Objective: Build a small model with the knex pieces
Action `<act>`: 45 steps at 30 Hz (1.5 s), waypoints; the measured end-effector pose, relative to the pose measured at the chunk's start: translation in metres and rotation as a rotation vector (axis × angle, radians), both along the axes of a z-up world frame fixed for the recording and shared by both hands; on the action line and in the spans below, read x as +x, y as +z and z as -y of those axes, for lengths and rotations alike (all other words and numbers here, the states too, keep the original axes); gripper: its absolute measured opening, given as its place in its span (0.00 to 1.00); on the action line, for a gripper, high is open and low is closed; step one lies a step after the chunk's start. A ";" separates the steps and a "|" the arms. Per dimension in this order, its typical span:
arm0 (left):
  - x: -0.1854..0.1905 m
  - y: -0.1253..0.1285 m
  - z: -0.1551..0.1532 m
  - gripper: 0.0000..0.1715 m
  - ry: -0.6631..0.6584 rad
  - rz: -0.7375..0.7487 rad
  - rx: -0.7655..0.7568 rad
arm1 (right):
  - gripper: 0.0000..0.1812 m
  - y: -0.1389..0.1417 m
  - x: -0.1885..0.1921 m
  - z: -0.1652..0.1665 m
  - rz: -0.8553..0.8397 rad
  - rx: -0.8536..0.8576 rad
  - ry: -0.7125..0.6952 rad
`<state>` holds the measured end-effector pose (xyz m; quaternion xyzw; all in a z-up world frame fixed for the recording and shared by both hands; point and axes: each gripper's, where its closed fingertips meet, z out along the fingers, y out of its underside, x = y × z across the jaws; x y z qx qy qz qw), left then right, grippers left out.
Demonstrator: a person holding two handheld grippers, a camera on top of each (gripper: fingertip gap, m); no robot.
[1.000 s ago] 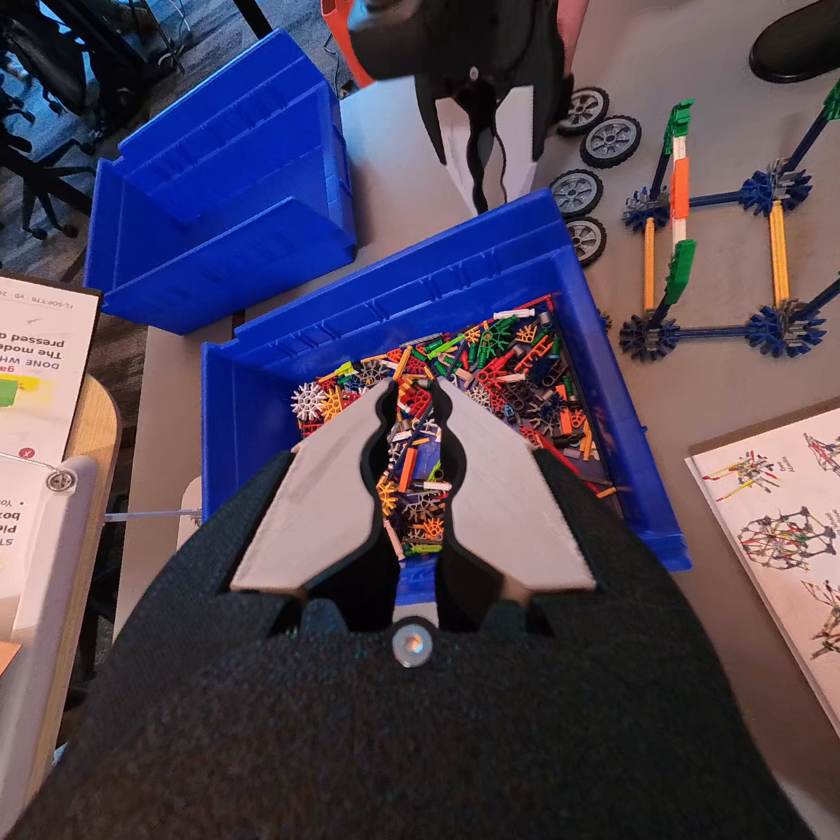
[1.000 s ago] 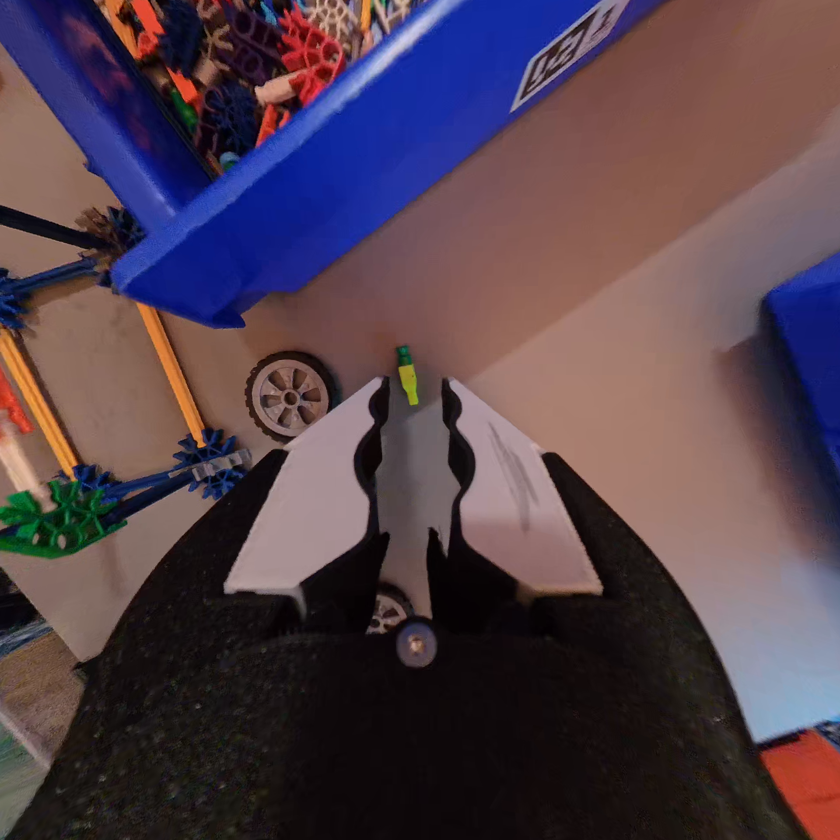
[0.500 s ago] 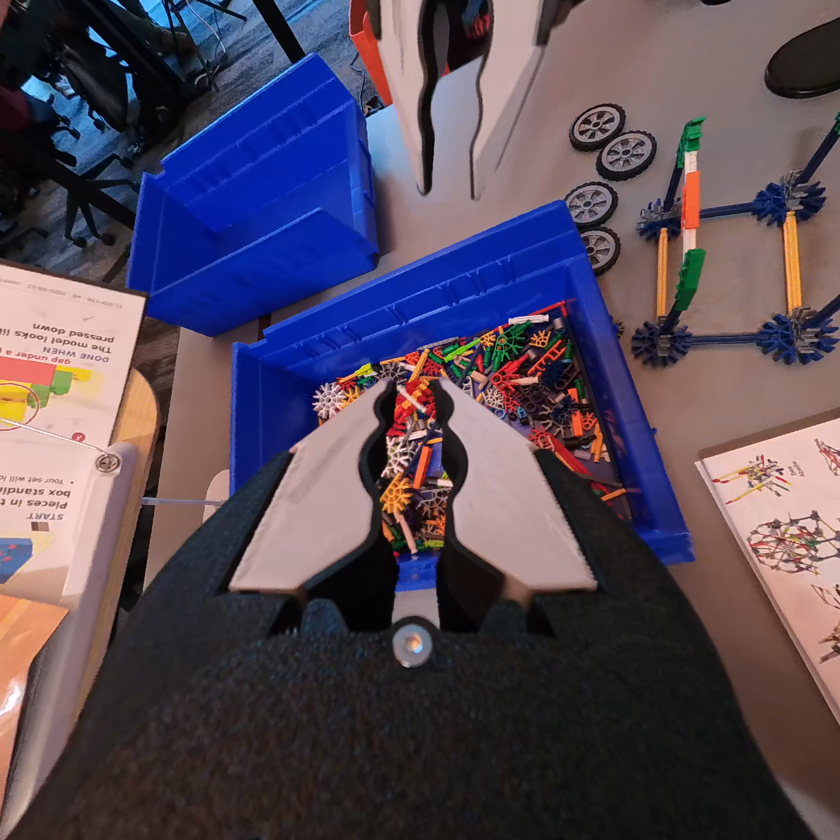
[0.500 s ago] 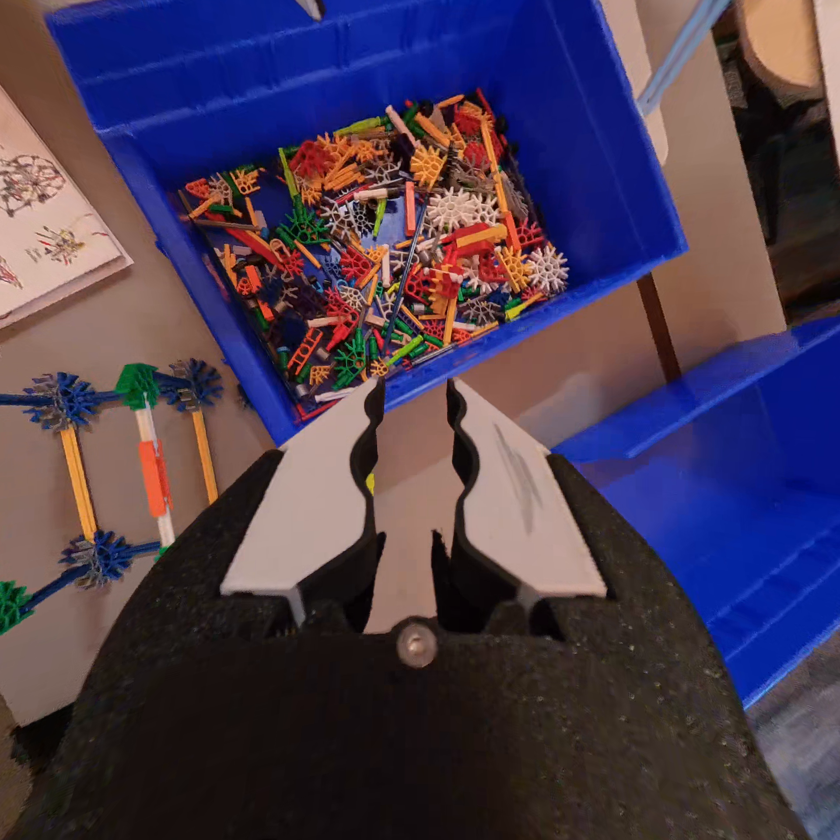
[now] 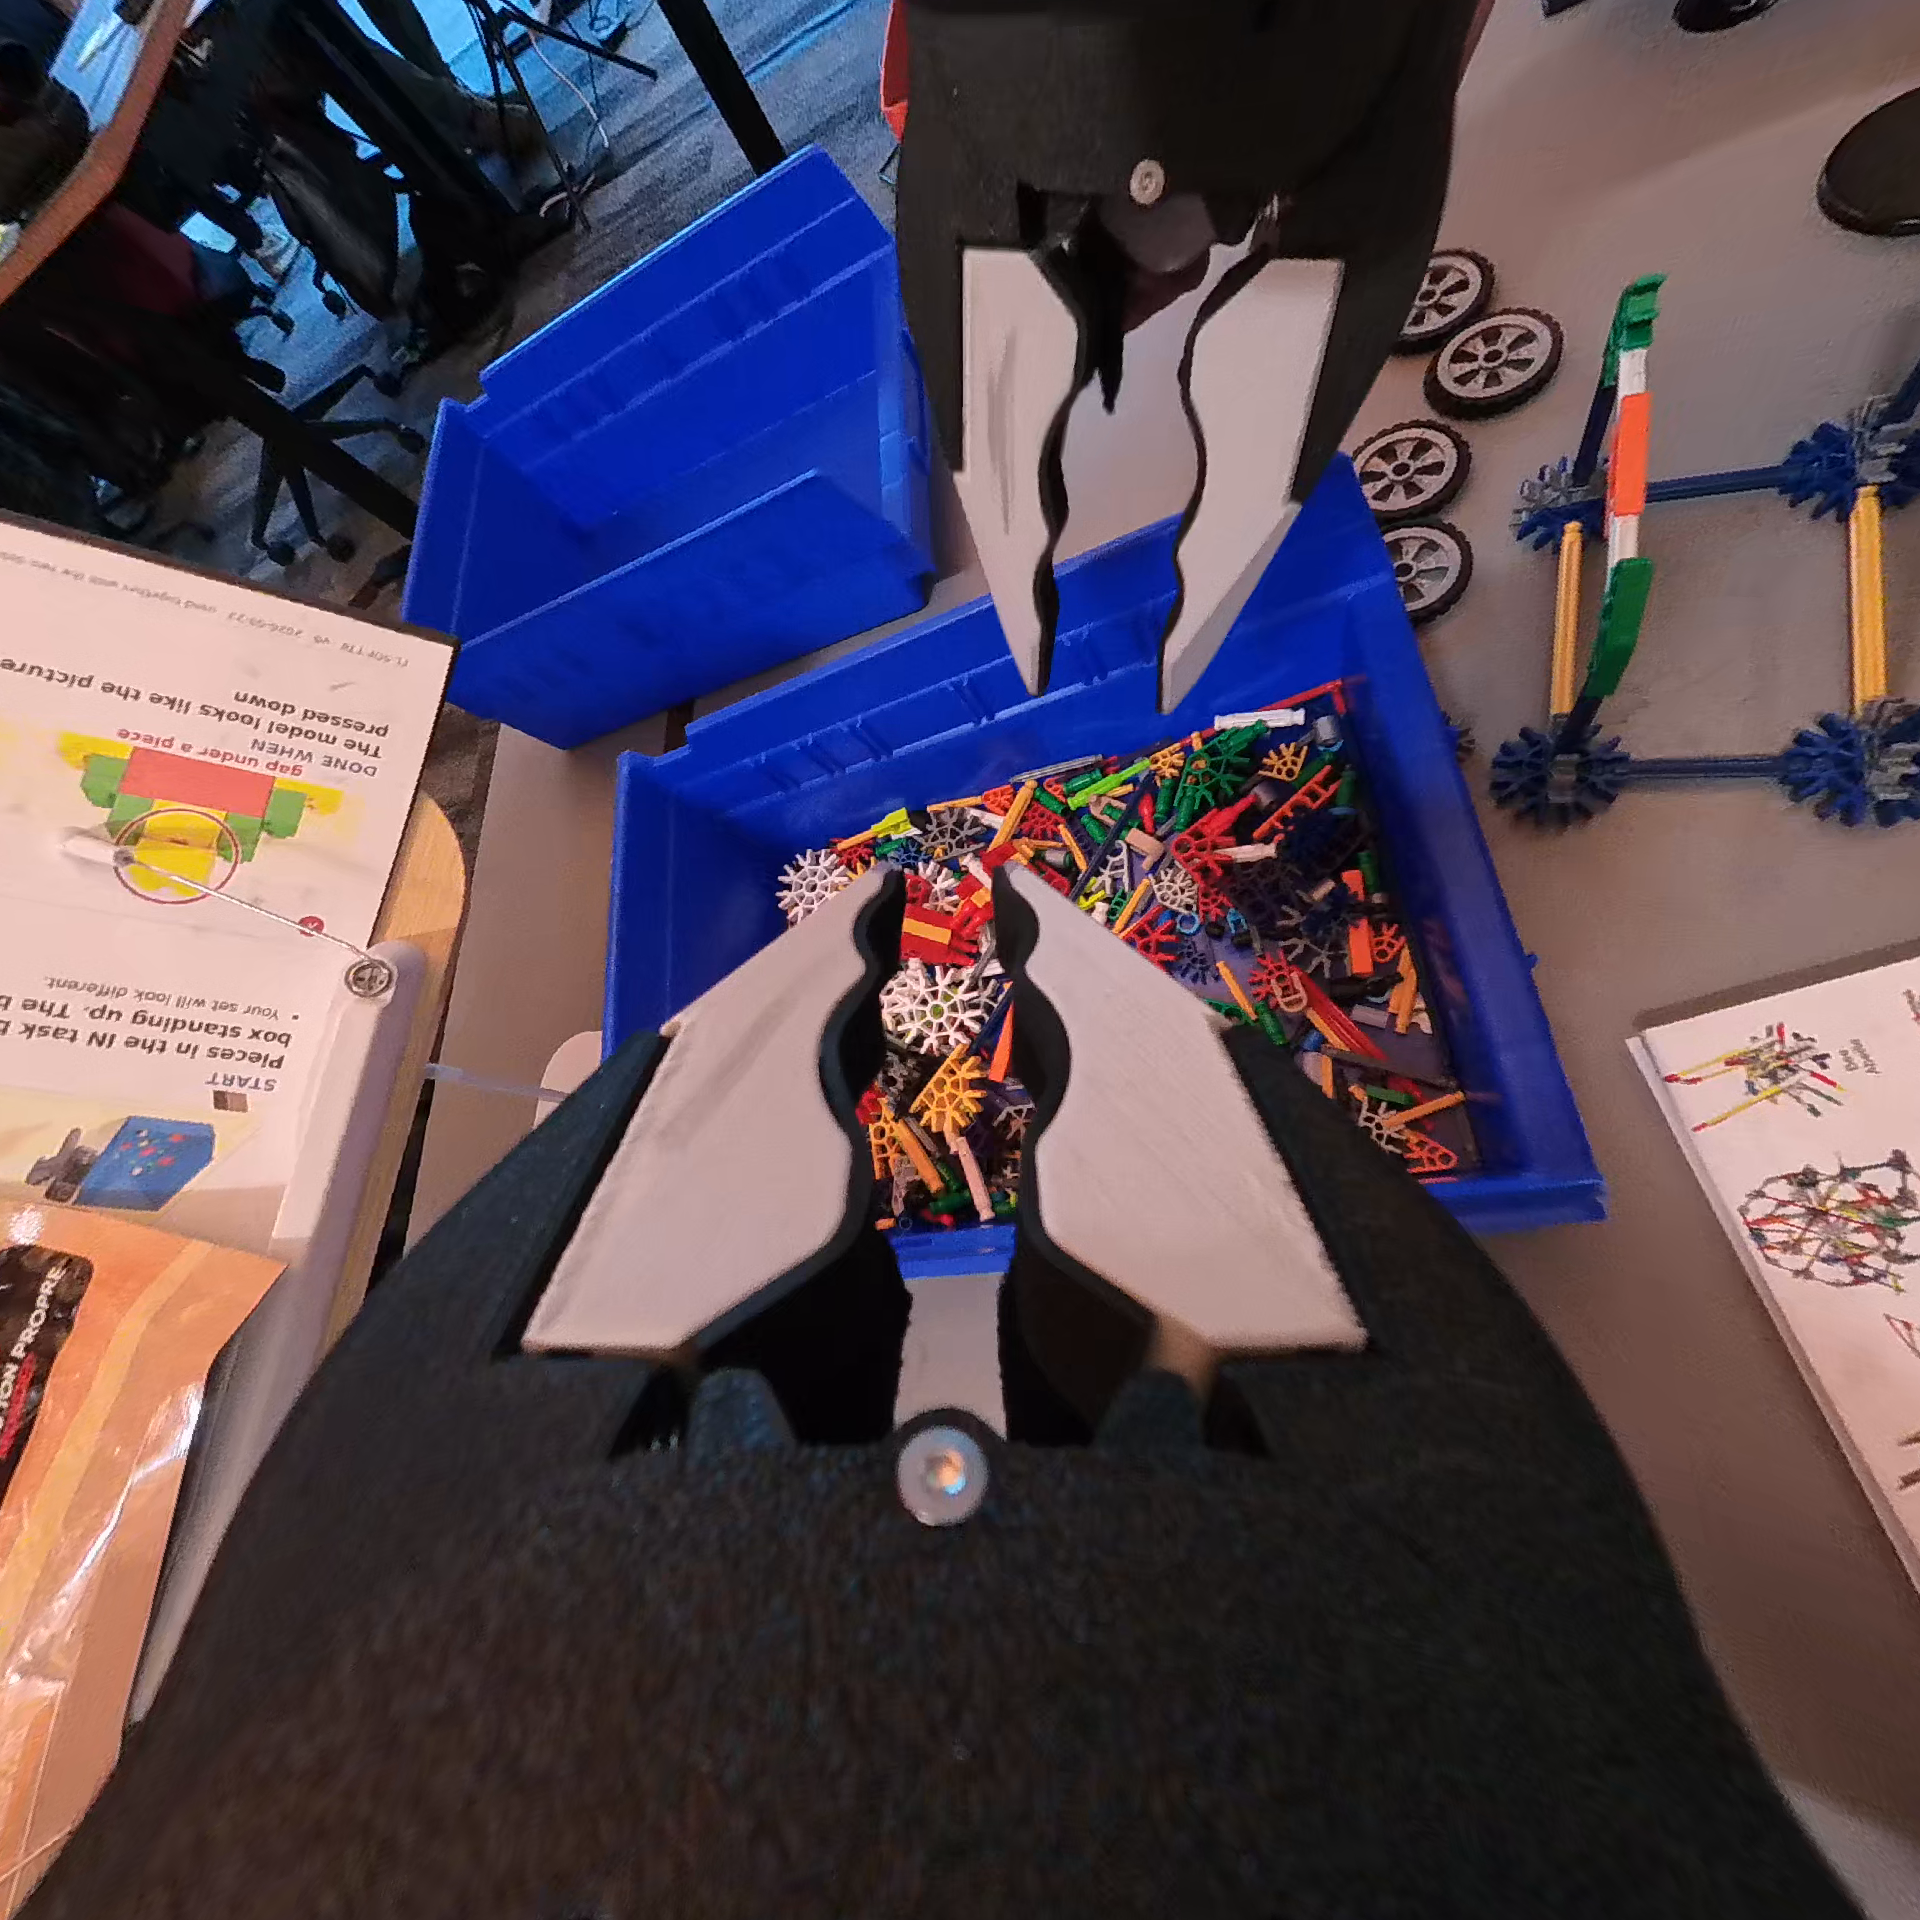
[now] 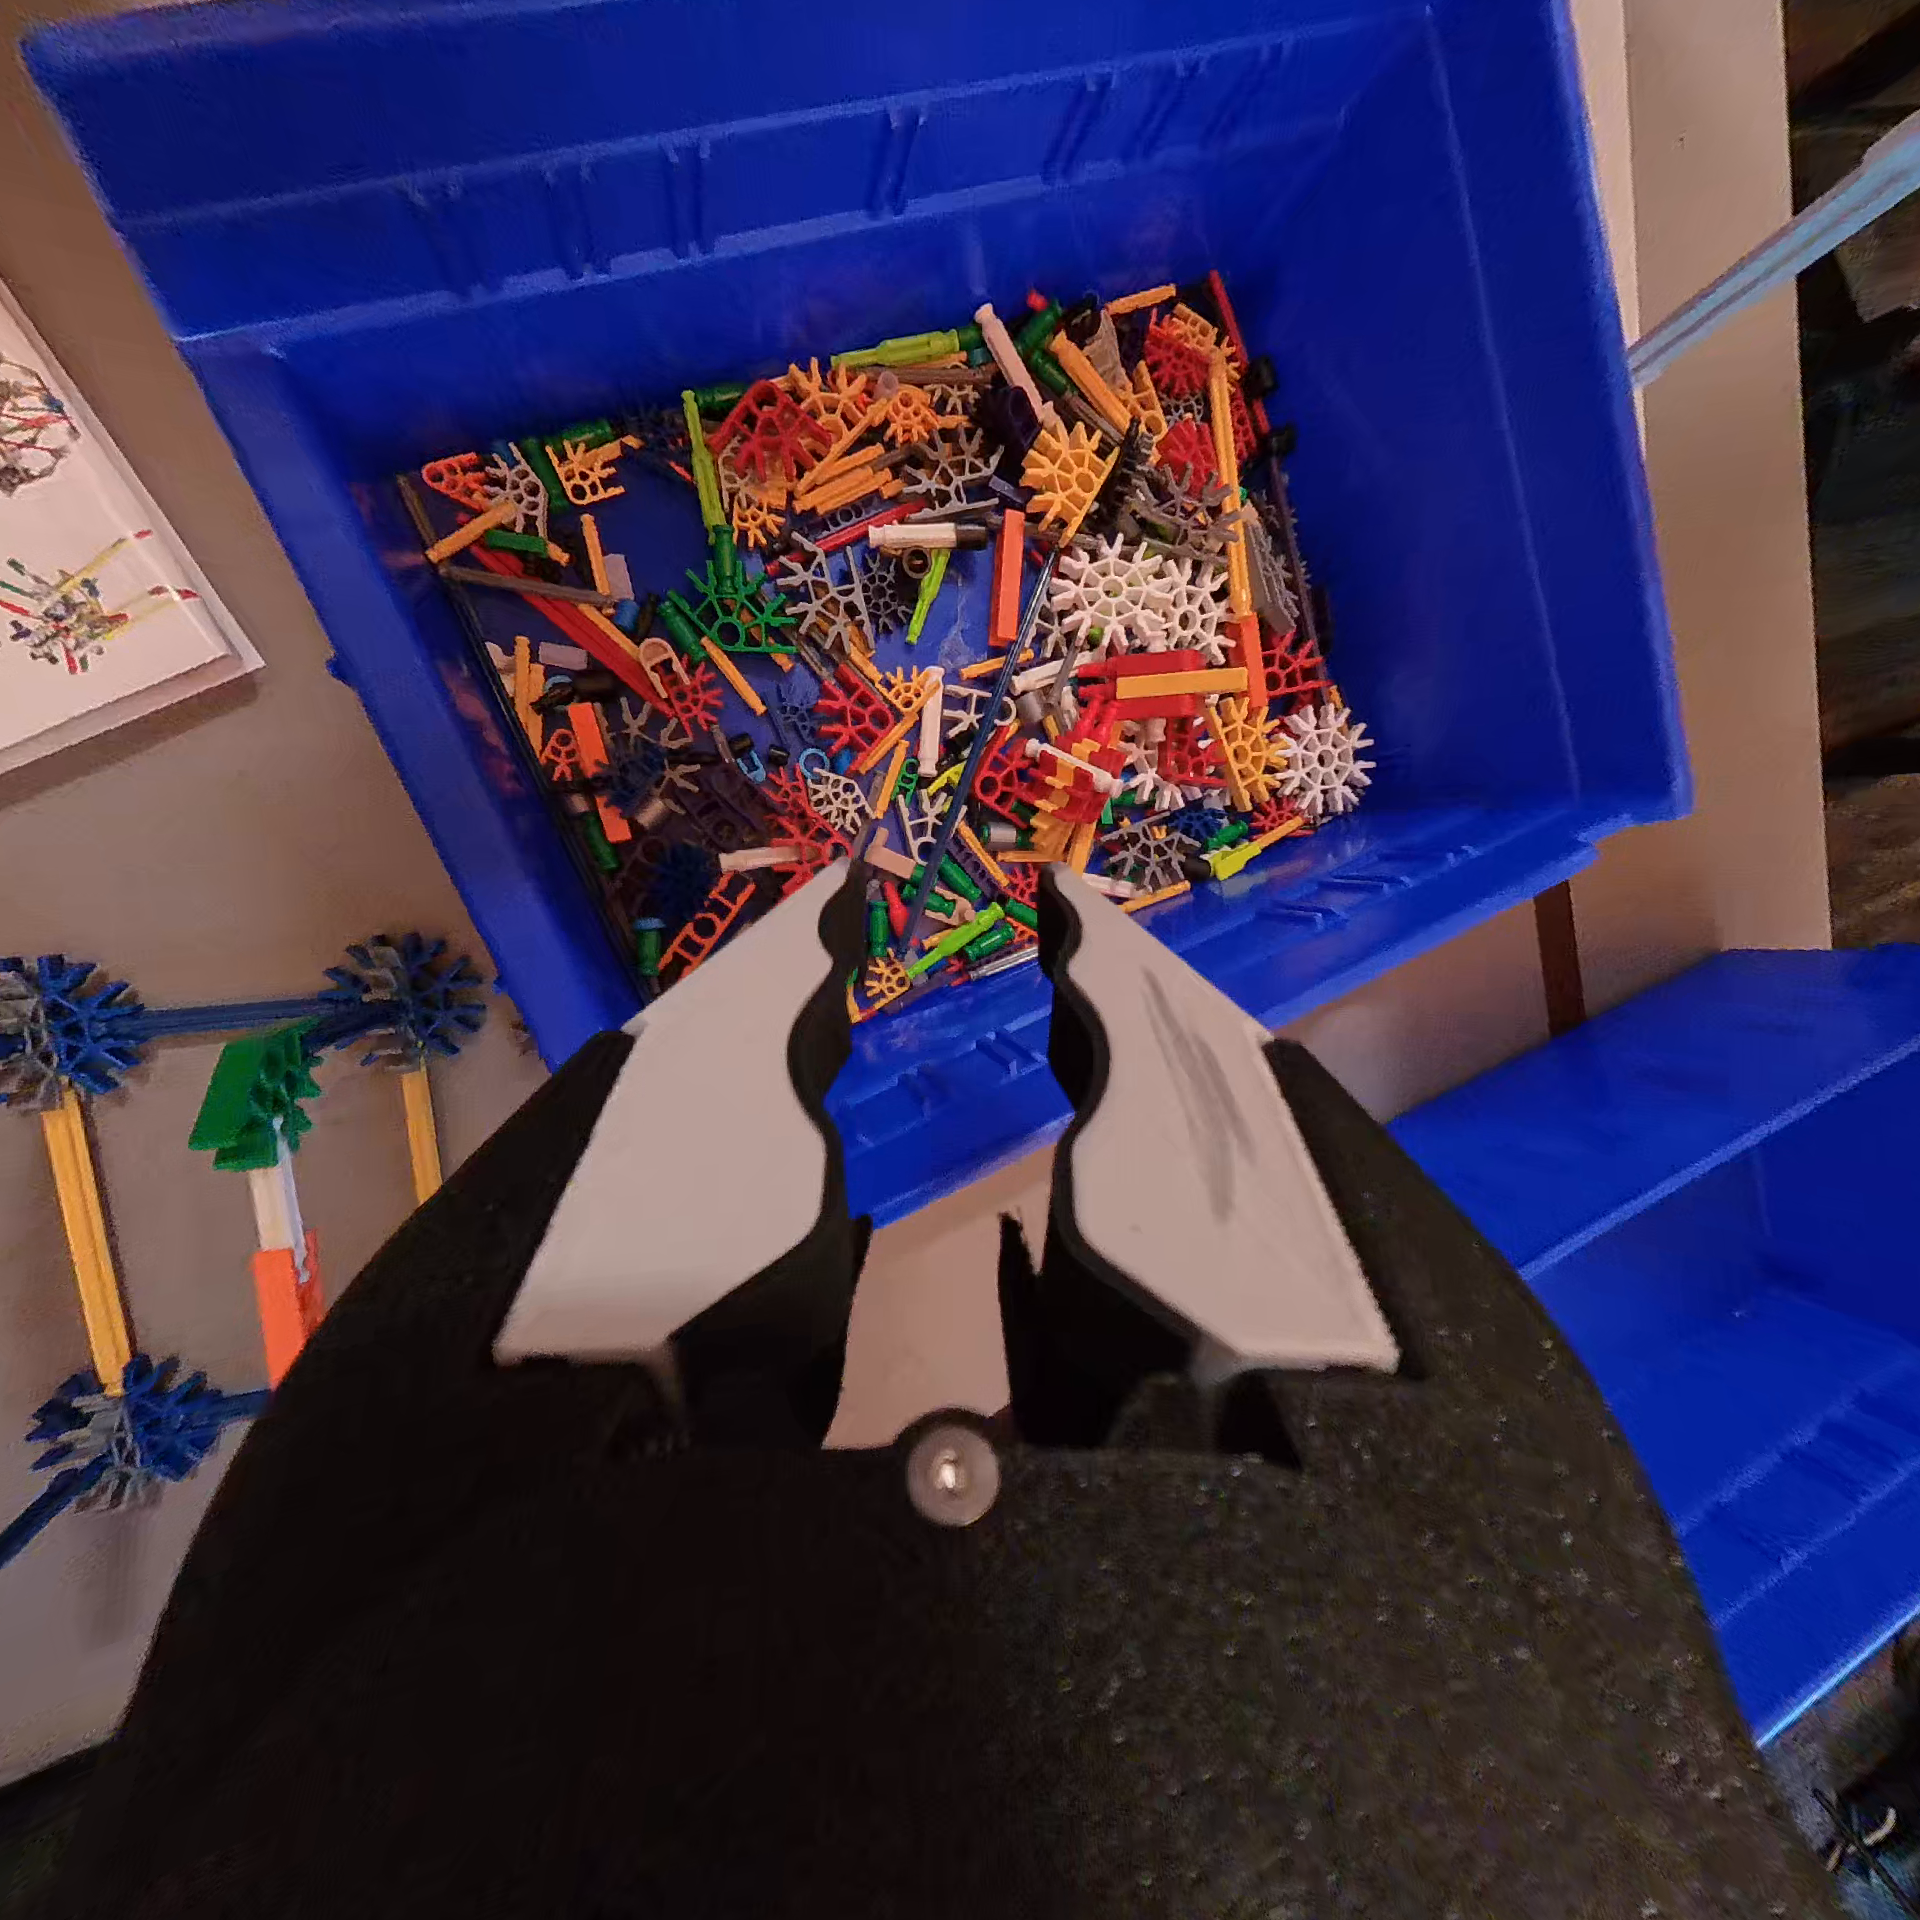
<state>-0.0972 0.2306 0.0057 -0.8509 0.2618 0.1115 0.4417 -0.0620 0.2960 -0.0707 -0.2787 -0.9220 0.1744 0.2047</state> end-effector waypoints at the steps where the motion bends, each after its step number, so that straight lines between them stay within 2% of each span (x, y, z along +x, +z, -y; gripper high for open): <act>1: 0.000 0.000 0.000 0.09 0.000 0.000 0.000 | 0.18 -0.002 -0.001 0.000 0.004 0.003 0.001; 23: -0.001 -0.004 0.001 0.09 -0.003 -0.014 -0.015 | 0.18 -0.014 -0.008 0.007 0.015 0.001 -0.004; 35: 0.002 -0.011 -0.003 0.09 -0.009 -0.021 -0.040 | 0.18 0.000 -0.005 -0.003 -0.058 -0.045 -0.048; 40: 0.003 -0.015 -0.005 0.09 -0.011 -0.026 -0.052 | 0.18 0.021 -0.005 -0.027 -0.152 -0.090 -0.136; 45: 0.003 -0.020 -0.007 0.09 -0.011 -0.028 -0.066 | 0.20 0.034 0.013 -0.079 -0.203 -0.063 -0.254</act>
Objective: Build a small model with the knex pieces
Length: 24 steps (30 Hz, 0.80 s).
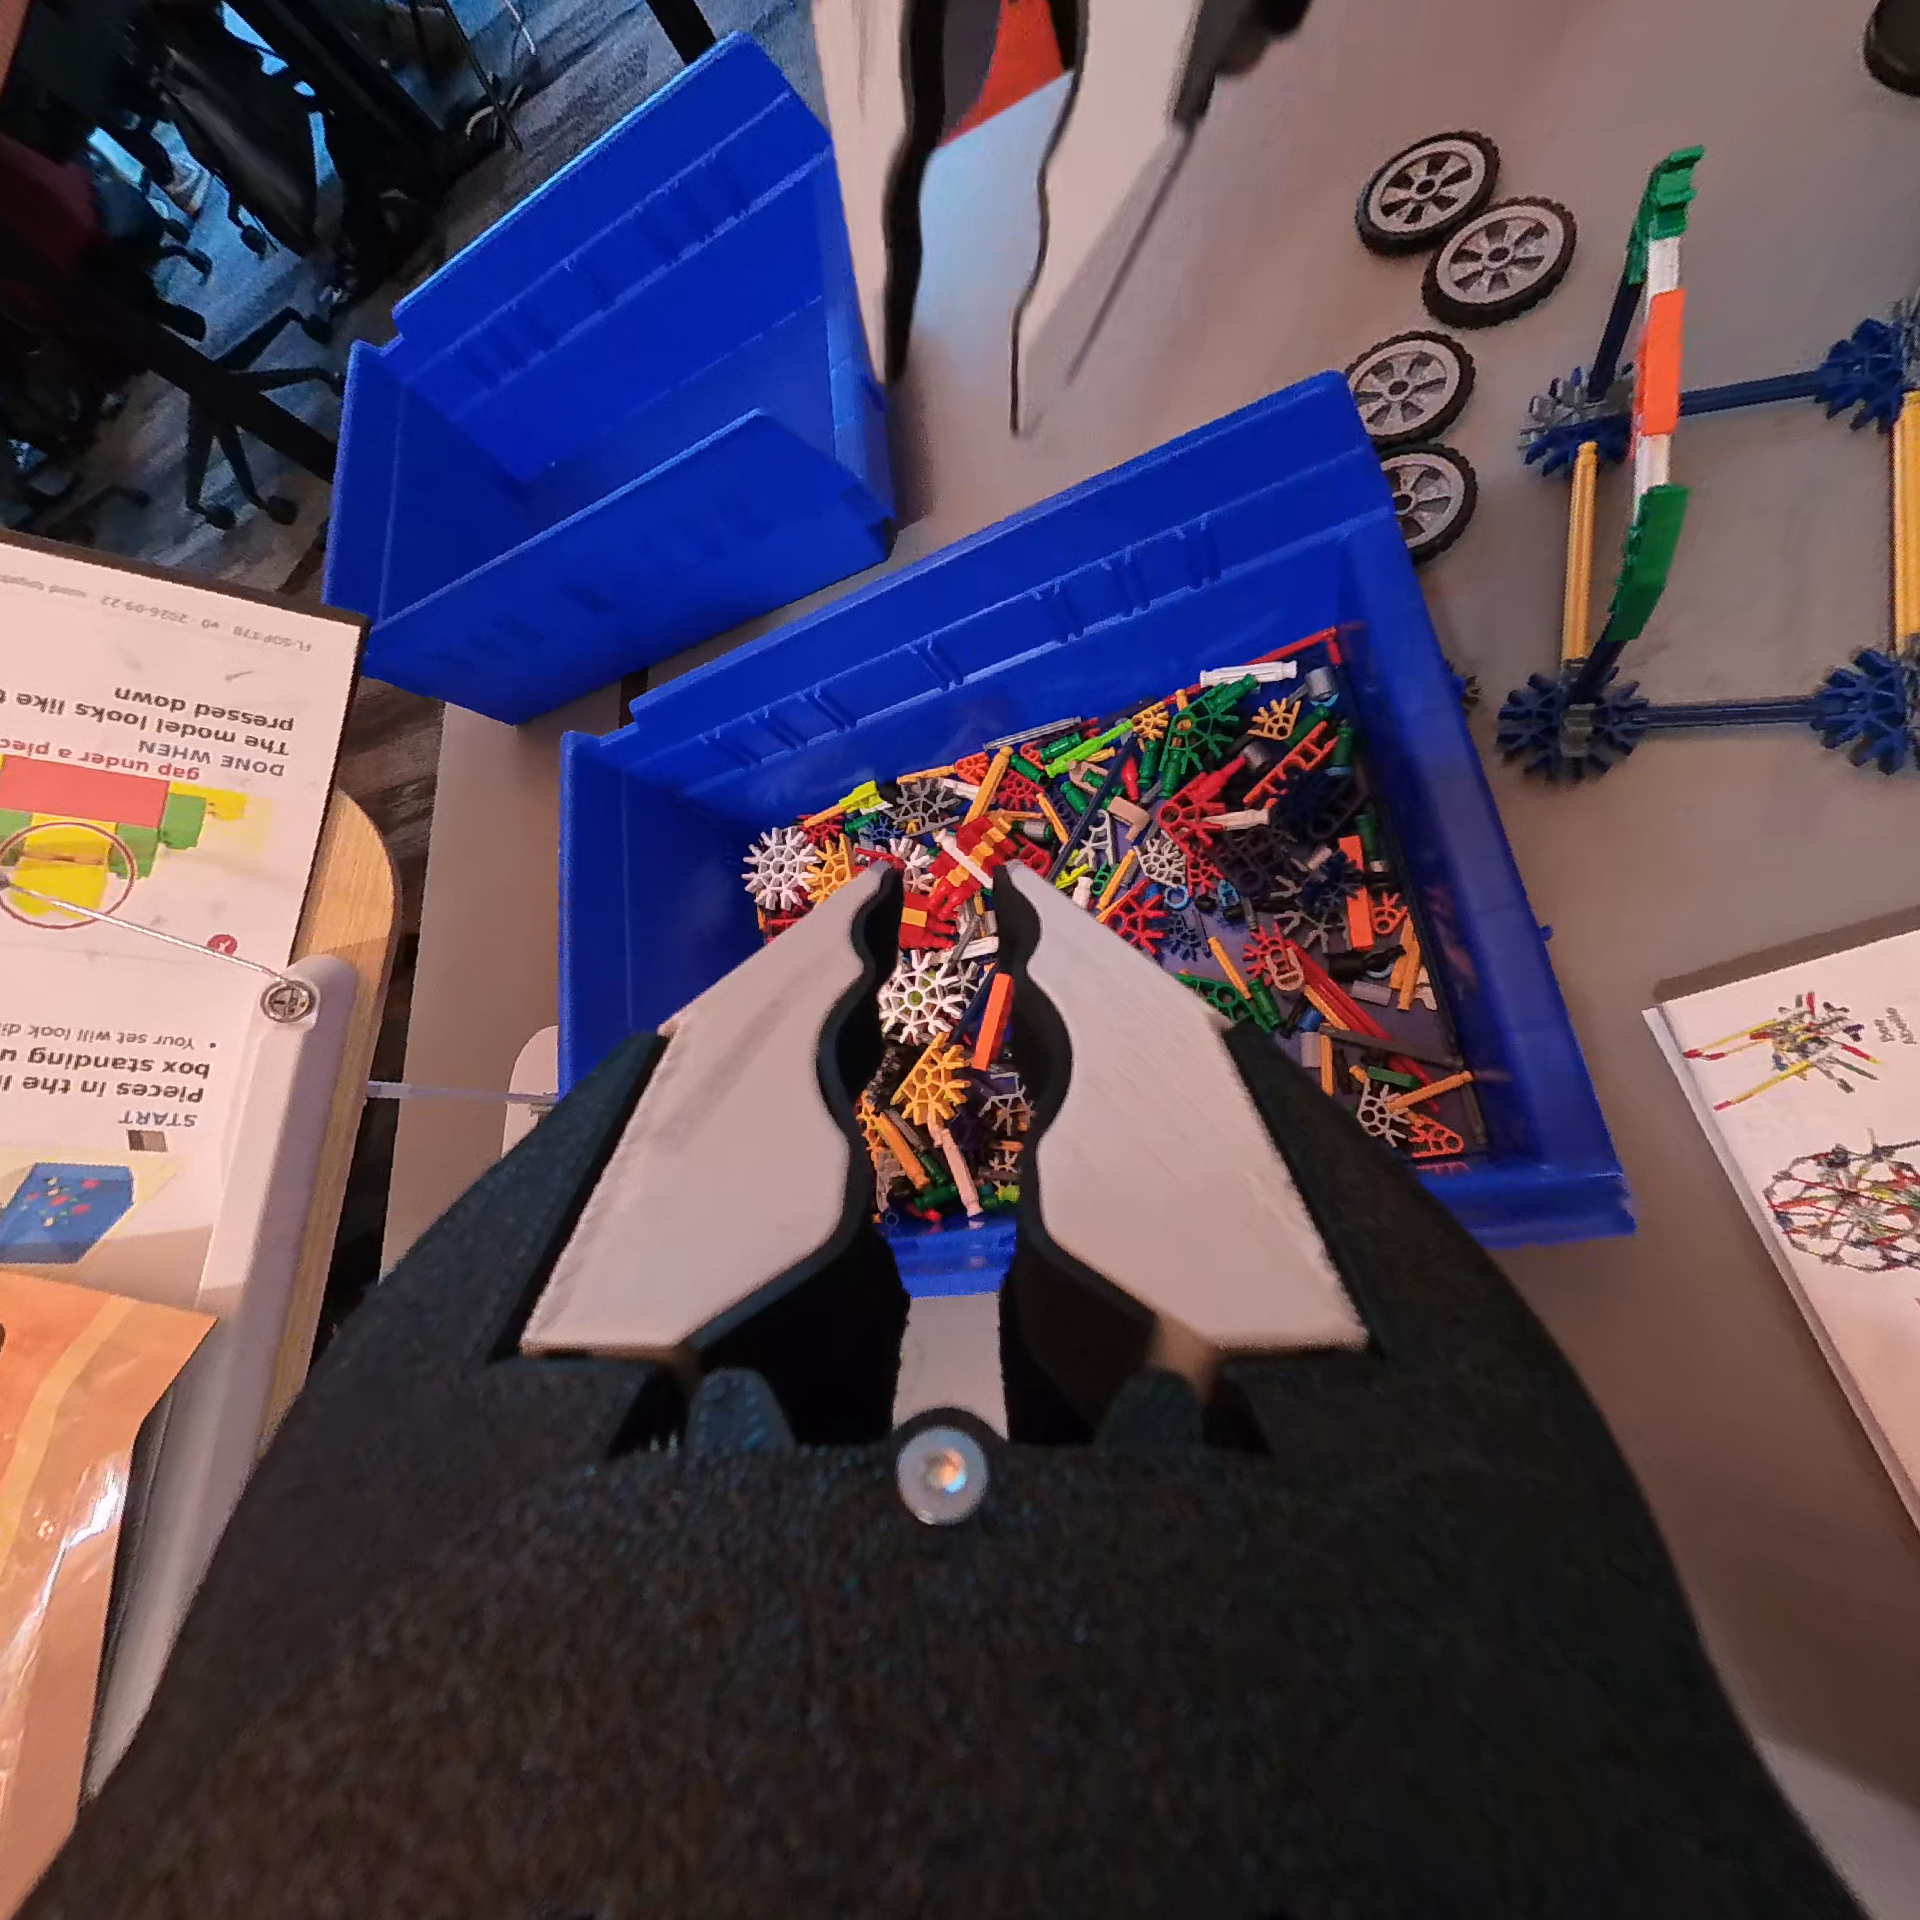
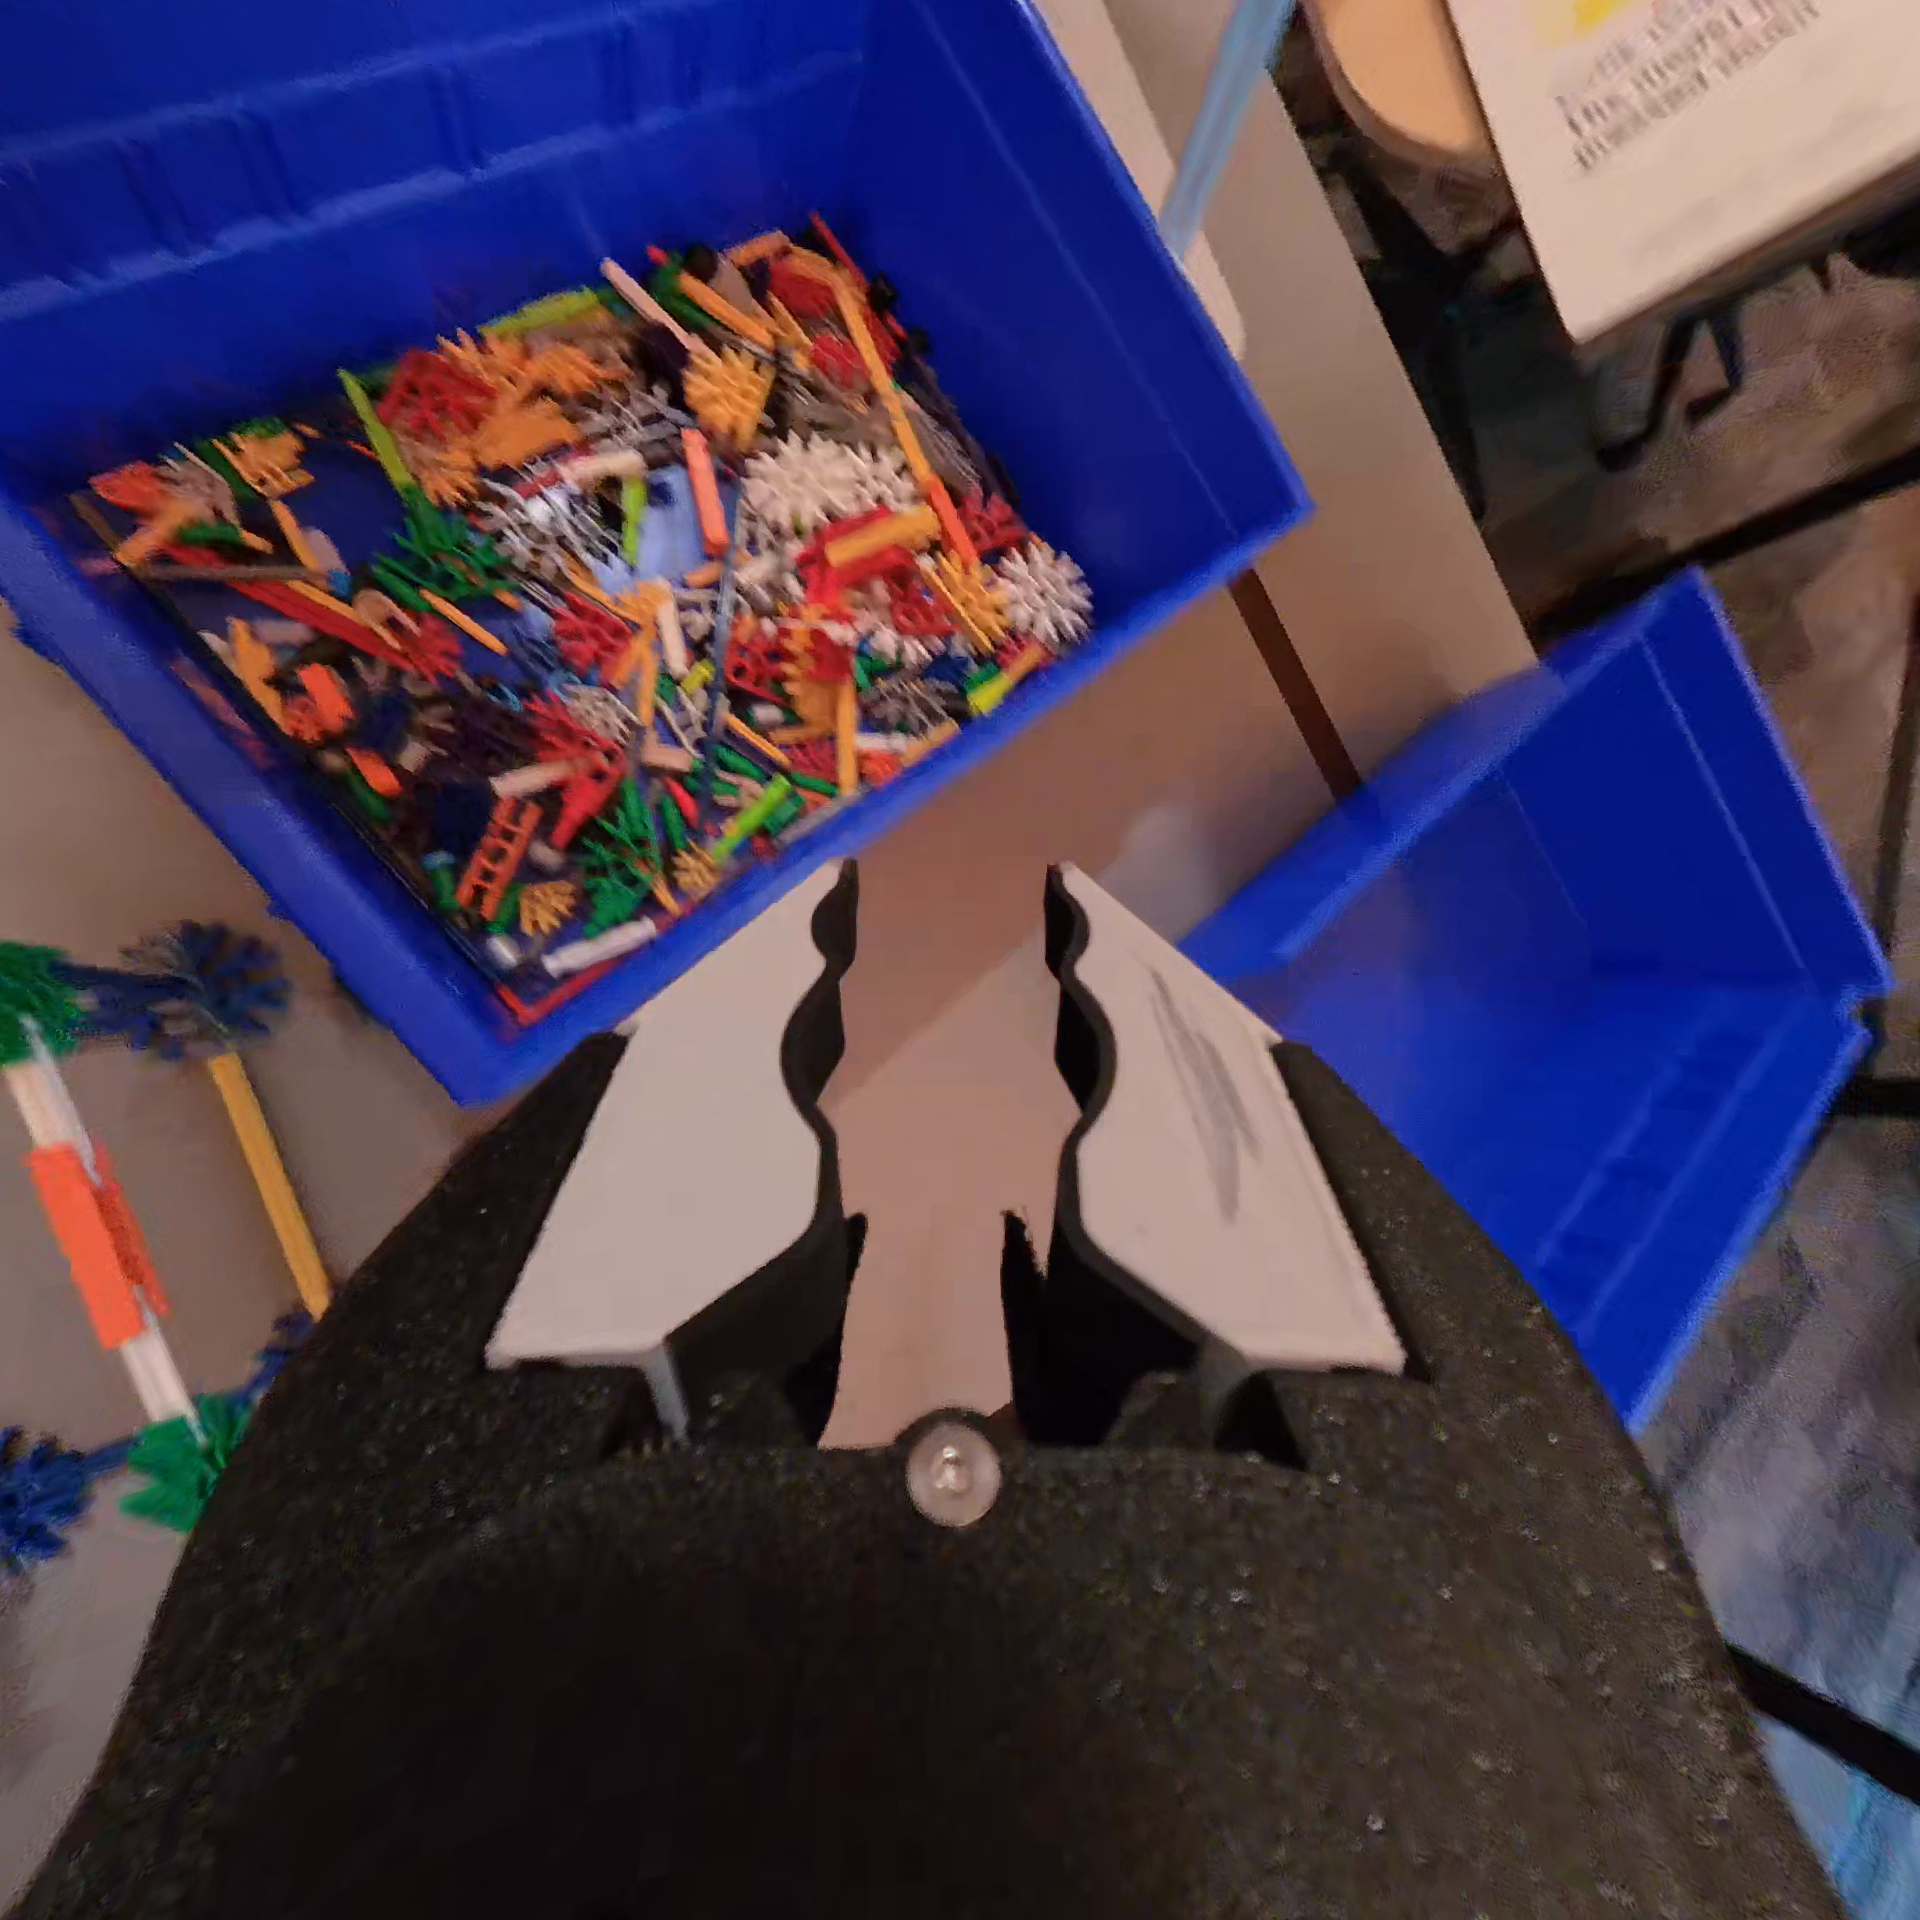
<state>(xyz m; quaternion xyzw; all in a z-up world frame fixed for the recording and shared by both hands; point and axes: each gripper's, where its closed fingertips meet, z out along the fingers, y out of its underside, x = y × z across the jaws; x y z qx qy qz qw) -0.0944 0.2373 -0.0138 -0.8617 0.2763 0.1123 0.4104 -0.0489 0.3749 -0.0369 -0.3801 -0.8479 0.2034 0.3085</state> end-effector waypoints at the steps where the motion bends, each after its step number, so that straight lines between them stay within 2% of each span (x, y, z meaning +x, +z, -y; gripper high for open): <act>1: 0.000 -0.001 0.000 0.09 0.000 -0.001 -0.003 | 0.20 0.001 0.006 -0.013 -0.003 0.005 -0.027; 6: 0.002 -0.004 -0.002 0.10 -0.004 -0.002 -0.012 | 0.20 -0.002 0.033 -0.076 -0.008 -0.010 -0.169; 9: 0.003 -0.006 -0.004 0.10 -0.007 -0.003 -0.020 | 0.20 -0.013 0.045 -0.100 -0.013 -0.057 -0.227; 12: 0.004 -0.009 -0.005 0.10 -0.010 -0.005 -0.028 | 0.20 -0.031 0.055 -0.102 0.000 -0.115 -0.219; 16: 0.004 -0.012 -0.007 0.10 -0.010 -0.003 -0.037 | 0.20 -0.051 0.063 -0.111 0.010 -0.100 -0.215; 24: 0.005 -0.017 -0.010 0.09 -0.016 -0.002 -0.051 | 0.20 -0.049 0.050 -0.123 -0.172 -0.290 -0.295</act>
